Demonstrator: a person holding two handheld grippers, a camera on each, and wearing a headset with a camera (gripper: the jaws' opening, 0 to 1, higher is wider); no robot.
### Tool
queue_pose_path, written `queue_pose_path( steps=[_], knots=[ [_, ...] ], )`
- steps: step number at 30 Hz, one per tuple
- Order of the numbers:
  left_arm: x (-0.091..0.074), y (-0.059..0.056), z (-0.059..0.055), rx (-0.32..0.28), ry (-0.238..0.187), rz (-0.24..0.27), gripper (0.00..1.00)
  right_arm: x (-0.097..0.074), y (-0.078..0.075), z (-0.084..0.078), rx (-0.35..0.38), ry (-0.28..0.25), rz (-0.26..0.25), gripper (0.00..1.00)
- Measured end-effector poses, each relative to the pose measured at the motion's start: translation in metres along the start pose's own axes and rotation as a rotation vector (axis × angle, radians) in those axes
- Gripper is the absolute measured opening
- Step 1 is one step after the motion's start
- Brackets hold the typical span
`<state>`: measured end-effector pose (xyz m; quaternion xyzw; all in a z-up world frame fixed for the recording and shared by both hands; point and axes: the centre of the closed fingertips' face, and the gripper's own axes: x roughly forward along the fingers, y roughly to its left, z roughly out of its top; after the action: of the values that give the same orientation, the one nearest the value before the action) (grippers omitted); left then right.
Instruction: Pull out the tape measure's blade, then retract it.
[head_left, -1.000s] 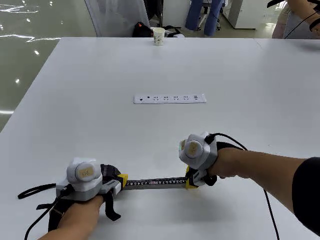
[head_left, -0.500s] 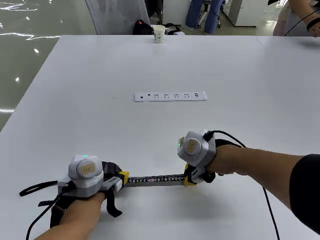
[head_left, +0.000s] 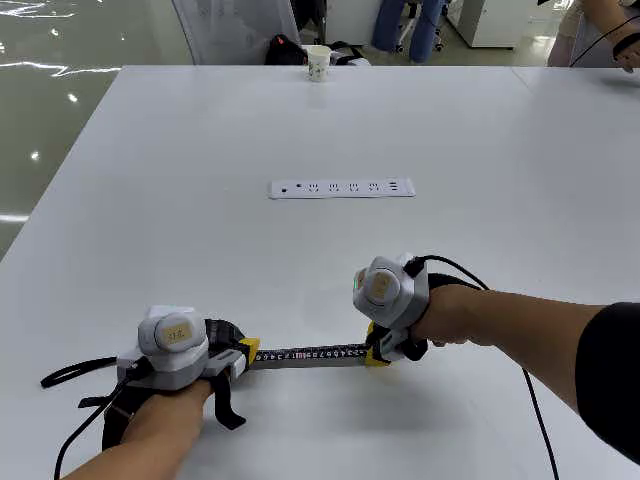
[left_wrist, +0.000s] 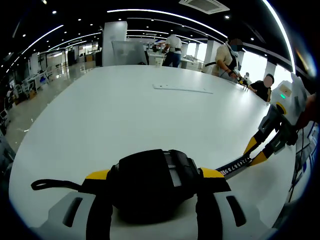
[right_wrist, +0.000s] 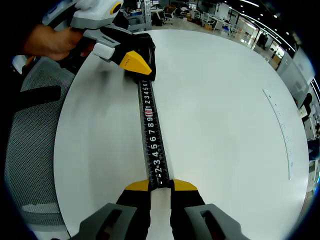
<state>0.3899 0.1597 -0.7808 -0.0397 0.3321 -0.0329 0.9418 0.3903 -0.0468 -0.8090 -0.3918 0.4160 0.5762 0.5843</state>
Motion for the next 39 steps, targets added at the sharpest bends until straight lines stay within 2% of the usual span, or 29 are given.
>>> queue_pose_path(
  steps=[26,39],
  knots=[
    [-0.001,0.0,0.0,0.004,0.004,0.003,0.63,0.004,0.002,0.009,0.0,-0.01,-0.002,0.11],
    [-0.001,0.0,-0.001,0.002,0.007,0.004,0.63,0.006,0.003,0.014,-0.025,-0.036,0.006,0.11]
  ],
)
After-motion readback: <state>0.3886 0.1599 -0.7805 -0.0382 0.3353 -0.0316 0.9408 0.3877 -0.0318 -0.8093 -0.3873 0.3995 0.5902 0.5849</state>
